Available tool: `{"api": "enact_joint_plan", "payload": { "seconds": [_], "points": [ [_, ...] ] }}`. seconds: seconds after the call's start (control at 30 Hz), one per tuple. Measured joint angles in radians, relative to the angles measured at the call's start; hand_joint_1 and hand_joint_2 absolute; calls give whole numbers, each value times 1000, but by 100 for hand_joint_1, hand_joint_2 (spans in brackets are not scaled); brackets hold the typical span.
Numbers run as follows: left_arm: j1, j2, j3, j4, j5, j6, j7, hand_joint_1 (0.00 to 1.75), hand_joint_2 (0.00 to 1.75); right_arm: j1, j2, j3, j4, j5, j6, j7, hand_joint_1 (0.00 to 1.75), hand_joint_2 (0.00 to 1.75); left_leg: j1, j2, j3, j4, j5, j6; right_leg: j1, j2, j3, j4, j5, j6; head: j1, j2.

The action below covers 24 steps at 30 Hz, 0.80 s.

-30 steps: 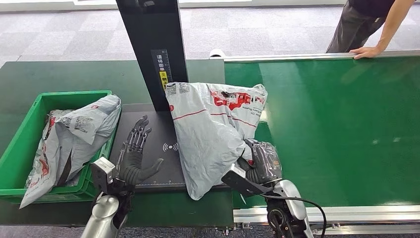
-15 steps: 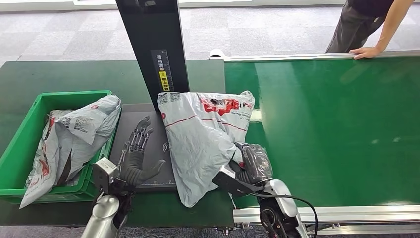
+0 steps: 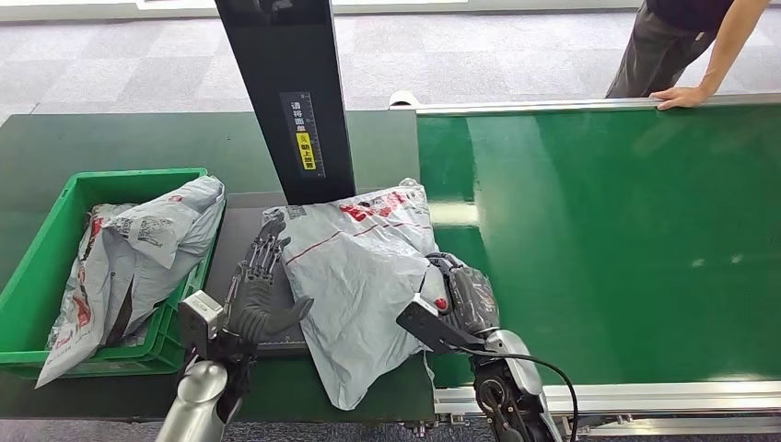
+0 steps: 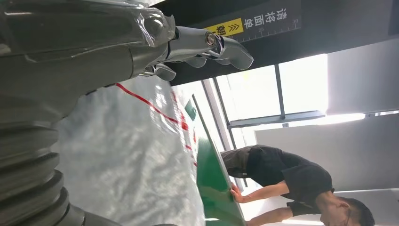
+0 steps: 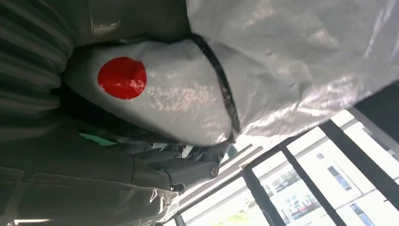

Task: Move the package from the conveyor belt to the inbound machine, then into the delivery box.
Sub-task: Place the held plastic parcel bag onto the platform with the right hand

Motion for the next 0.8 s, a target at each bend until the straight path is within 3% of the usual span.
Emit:
{"api": "enact_joint_plan", "payload": {
  "seconds": [0.13, 0.47, 0.63, 0.8],
  "points": [
    [-12, -4, -2, 7, 0, -12, 0, 0, 175, -5, 5, 0, 15, -28, 20, -52, 52, 175, 0, 0, 0, 0, 0, 0, 0, 0, 0, 0, 0, 0, 0, 0],
    [-24, -12, -14, 19, 0, -14, 0, 0, 175, -5, 6, 0, 30, -38, 25, -69, 49, 175, 0, 0, 0, 0, 0, 0, 0, 0, 0, 0, 0, 0, 0, 0],
    [-28, -12, -17, 24, -1, -1, 0, 0, 175, -7, 6, 4, 30, -52, 43, -101, 2, 175, 0, 0, 0, 0, 0, 0, 0, 0, 0, 0, 0, 0, 0, 0],
    [-25, -6, -16, 23, 7, -12, 5, 0, 175, -15, 8, 14, 20, -86, 8, -103, 0, 175, 0, -1, 0, 0, 0, 0, 0, 0, 0, 0, 0, 0, 0, 0]
  ]
}}
